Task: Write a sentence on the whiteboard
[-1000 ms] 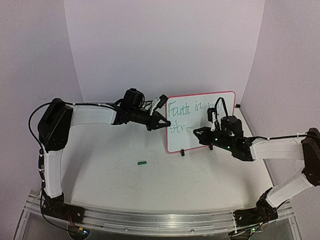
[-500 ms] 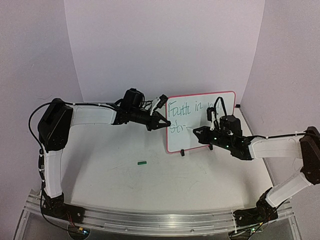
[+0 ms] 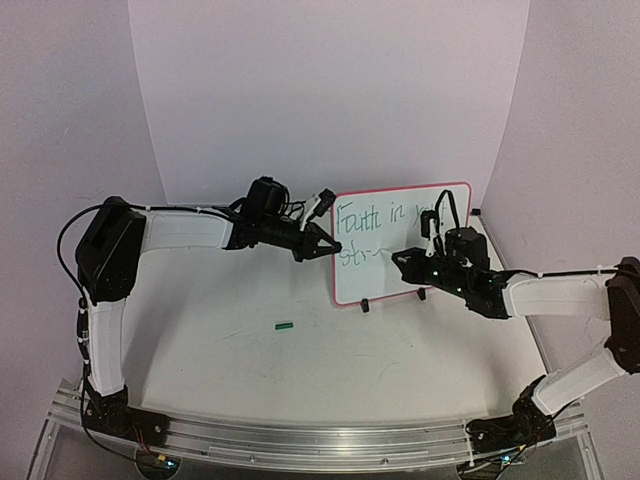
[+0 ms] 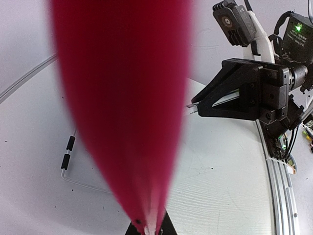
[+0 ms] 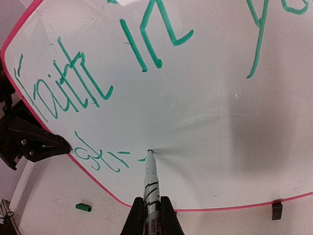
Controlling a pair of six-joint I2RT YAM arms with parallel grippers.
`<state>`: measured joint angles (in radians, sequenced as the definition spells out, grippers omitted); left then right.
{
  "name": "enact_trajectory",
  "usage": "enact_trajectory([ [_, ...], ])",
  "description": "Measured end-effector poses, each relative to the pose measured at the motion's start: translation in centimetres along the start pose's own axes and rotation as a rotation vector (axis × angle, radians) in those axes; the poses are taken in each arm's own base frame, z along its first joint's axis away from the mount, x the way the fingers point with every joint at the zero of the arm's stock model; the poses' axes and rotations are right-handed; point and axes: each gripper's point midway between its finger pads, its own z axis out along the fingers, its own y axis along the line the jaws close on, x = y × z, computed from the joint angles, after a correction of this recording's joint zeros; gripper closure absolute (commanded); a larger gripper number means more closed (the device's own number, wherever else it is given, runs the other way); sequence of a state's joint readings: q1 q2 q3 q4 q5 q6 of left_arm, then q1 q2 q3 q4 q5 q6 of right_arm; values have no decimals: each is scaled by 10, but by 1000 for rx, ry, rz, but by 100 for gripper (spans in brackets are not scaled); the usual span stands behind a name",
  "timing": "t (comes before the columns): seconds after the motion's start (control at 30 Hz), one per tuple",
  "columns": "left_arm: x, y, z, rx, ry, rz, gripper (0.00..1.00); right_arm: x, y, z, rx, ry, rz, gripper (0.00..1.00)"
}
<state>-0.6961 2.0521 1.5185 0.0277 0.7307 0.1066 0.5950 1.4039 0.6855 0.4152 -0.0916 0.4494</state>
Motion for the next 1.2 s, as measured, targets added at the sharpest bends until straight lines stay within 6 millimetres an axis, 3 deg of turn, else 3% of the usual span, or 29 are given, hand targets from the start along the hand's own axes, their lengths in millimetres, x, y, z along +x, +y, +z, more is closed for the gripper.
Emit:
enact_trajectory([
  [0.3, -1, -2, 1, 2, 0, 3, 100, -5, 12, 2, -51, 6, -9, 100],
  [0.47, -1, -1, 1, -1, 0, 2, 100, 3, 13, 6, -69, 34, -10, 100],
  [1.2, 0, 0, 1, -6, 1, 3, 100, 22, 1, 8, -34, 73, 22, 100],
])
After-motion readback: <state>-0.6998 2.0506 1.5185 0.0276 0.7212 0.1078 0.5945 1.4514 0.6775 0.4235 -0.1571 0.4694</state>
